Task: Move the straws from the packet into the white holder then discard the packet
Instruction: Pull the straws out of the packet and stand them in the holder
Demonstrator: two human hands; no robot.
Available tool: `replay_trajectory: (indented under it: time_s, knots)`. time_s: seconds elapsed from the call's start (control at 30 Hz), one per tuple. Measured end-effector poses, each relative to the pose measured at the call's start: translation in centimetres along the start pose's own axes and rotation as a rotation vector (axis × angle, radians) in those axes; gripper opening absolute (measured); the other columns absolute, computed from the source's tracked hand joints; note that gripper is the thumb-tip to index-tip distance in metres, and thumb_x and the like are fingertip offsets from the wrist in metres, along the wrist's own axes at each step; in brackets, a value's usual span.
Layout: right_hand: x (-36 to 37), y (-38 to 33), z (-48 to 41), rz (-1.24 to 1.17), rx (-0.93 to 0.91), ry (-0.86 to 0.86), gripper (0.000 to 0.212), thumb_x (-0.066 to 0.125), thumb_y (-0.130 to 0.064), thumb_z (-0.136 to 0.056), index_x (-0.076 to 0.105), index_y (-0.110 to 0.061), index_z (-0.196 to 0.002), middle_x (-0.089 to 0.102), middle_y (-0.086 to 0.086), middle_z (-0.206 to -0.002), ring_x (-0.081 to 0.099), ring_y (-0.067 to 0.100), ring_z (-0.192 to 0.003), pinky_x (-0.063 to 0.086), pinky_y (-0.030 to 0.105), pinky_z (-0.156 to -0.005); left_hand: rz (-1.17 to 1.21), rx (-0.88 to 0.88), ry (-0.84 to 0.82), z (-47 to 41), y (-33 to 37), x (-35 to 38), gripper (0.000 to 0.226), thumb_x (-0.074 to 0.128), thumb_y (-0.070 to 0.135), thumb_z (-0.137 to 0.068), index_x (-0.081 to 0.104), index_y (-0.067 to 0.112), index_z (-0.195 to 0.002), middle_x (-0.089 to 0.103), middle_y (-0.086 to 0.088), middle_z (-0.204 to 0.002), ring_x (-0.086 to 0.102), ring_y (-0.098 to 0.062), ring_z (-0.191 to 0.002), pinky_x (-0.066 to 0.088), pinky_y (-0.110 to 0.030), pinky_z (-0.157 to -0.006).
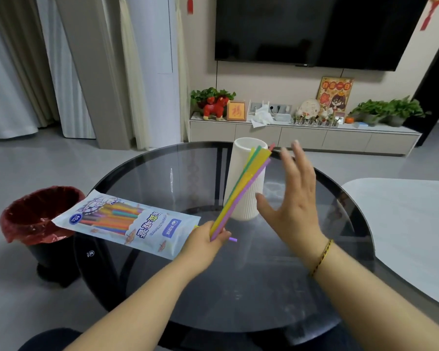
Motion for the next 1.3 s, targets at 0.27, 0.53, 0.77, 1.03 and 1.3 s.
replay_trajectory:
  time_s: [0.27,0.53,0.77,1.03,1.3]
  knots:
    - [4.1,-3.2,-1.9,-1.016,0.626,-0.513,0.022,0.054,-0.002,-0.084,0.056,-0.019,-0.07,0.058,-0.007,-0.045,0.056,0.008,-0.046,0.052,0.023,-0.055,0.194,0.03,0.061,0.3,0.8,1.2,0.03,0.051,0.008,-0.084,0.043,0.021,-0.059,0.04,0.006,-0.047,0.038,-0.004,-0.038,0.034,-0.008,-0.039]
    - [6.8,-4.2,-0.9,-0.931,0.582,-0.588,0.03,0.055,0.002,-0.081,0.053,-0.019,-0.06,0.054,-0.008,-0.034,0.052,0.001,-0.037,0.047,0.012,-0.045,0.197,-0.053,0.018,-0.5,-1.0,1.1,0.033,0.056,0.006,-0.08,0.048,0.023,-0.053,0.053,0.015,-0.032,0.05,0.008,-0.037,0.037,-0.002,-0.044]
    - [8.1,-4.3,0.1,-0.922,0.654,-0.585,0.044,0.055,-0.01,-0.085,0.047,-0.02,-0.044,0.047,-0.007,-0.033,0.047,0.007,-0.036,0.046,0.024,-0.051,0.144,-0.108,0.025,-0.5,-2.4,1.2,0.032,0.054,0.013,-0.08,0.048,0.025,-0.051,0.052,0.008,-0.042,0.049,0.002,-0.037,0.041,-0.022,-0.052]
    - [8.3,-3.4,0.0,-0.97,0.745,-0.523,0.034,0.055,-0.006,-0.085,0.045,-0.013,-0.054,0.049,-0.006,-0.031,0.049,0.007,-0.034,0.042,0.014,-0.039,0.156,-0.089,-0.027,-0.3,-2.3,1.0,0.02,0.049,0.016,-0.087,0.047,0.017,-0.067,0.04,0.001,-0.051,0.037,-0.009,-0.037,0.03,-0.01,-0.031]
    - [7.9,-3.1,-0.3,-1.084,0.826,-0.63,0.028,0.048,-0.001,-0.088,0.043,-0.01,-0.061,0.049,-0.005,-0.033,0.056,0.009,-0.036,0.048,0.02,-0.043,0.197,-0.053,-0.034,-1.5,-1.1,1.0,0.035,0.053,0.014,-0.084,0.041,0.021,-0.052,0.034,0.008,-0.033,0.031,-0.01,-0.031,0.026,-0.02,-0.039]
Point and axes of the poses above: each hand's wrist, its own z-axis away from the middle knuckle, its own x-axis out of the palm, y = z × x, the point moved 2 cm from there along -z, towards the middle knuckle
